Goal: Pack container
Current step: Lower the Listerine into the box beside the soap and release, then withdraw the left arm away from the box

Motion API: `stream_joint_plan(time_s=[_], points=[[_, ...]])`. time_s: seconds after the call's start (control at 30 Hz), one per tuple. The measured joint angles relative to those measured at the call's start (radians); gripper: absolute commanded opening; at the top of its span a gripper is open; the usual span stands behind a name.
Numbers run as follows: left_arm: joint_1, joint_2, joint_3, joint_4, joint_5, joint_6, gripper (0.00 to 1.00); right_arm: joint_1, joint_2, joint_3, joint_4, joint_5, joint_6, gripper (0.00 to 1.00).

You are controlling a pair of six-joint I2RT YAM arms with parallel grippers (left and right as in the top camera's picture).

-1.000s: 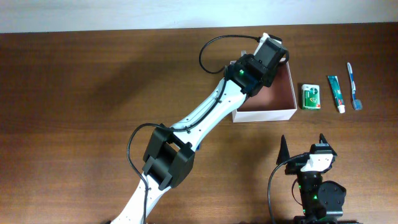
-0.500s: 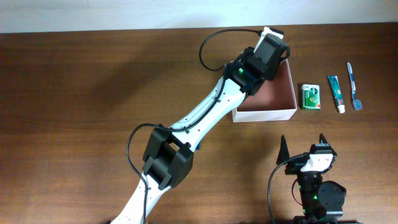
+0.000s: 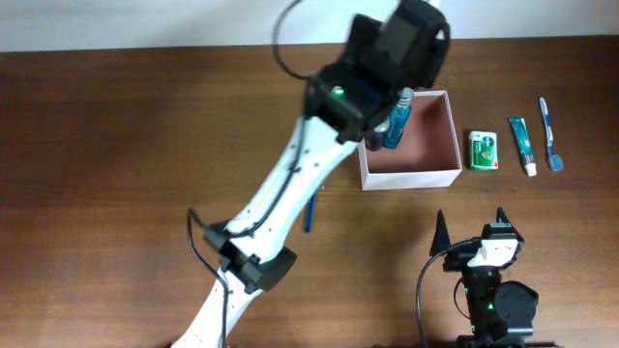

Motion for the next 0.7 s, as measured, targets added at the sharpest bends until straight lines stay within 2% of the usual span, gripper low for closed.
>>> stream_joint_plan(time_s=[0.07,0.27,0.5,0.7], points=[[0.027,-0.005,0.077,-0.140,-0.040,-0.001,0.99,0.000,0.000,0.000,0.000,0.000,0.001,0.99],[0.122,-0.029,0.093,-0.530,-0.082,-0.087,0.99,0.000,0.000,0.000,0.000,0.000,0.001,0.99],[0.200,-0.029,0.080,-0.549,0.113,-0.079,0.99,0.000,0.000,0.000,0.000,0.000,0.001,0.99],[0.255,-0.029,0.080,-0.549,0.136,-0.075,0.99,0.000,0.000,0.000,0.000,0.000,0.001,0.99]])
